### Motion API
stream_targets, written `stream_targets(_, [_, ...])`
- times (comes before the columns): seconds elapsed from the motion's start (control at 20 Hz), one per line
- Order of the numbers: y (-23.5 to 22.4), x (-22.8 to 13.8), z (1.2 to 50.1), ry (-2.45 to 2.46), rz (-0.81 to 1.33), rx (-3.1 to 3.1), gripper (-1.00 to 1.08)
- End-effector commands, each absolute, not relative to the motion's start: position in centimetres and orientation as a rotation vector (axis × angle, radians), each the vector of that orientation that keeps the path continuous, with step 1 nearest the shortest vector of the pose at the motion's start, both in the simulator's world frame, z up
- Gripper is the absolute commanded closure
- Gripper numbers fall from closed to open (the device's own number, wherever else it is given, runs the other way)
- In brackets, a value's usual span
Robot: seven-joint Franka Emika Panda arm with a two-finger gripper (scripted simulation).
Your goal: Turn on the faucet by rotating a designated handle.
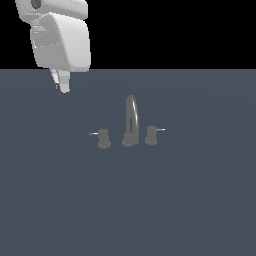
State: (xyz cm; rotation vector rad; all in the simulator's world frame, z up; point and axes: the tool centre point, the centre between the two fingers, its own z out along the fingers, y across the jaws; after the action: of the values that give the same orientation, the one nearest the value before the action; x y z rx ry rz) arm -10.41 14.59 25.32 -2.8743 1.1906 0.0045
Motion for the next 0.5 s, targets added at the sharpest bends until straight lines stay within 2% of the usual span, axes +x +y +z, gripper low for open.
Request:
stream_targets(0.0, [14.9, -9.3, 24.0, 1.254, 0.004, -2.847, 1.08])
stream_targets(0.45, [15.5, -5.4, 19.5, 1.468, 0.004, -2.749, 1.08])
